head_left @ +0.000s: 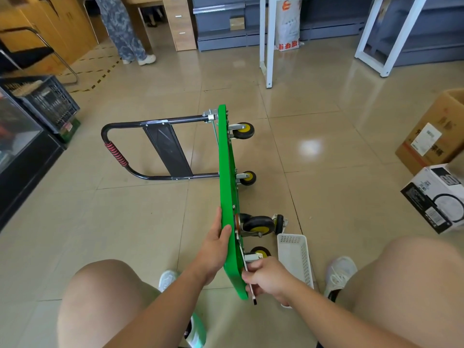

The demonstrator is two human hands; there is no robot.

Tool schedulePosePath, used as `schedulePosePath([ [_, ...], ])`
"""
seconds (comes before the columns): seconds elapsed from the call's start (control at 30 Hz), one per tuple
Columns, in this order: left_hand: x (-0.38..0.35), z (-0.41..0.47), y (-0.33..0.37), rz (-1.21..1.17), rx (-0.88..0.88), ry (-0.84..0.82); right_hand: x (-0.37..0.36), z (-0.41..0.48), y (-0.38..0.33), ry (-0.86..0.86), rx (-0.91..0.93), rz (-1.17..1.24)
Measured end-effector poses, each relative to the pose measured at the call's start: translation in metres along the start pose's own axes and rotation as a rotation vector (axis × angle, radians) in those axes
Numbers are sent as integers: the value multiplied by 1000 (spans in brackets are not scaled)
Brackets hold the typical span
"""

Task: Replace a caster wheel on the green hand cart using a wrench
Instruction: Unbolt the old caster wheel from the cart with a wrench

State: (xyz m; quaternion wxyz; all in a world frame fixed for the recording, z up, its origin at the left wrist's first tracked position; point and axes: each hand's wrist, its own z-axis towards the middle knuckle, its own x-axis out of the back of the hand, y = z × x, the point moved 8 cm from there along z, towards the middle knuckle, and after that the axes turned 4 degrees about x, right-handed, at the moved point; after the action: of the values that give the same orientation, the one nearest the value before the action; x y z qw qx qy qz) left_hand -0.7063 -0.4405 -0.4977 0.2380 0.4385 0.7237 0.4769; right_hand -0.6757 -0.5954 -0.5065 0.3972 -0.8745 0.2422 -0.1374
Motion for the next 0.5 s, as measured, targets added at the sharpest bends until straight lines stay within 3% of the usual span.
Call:
schedulePosePath([
  [0.5,1,4,-4,-21,-17,-6,4,-28,-41,-165,6,269],
])
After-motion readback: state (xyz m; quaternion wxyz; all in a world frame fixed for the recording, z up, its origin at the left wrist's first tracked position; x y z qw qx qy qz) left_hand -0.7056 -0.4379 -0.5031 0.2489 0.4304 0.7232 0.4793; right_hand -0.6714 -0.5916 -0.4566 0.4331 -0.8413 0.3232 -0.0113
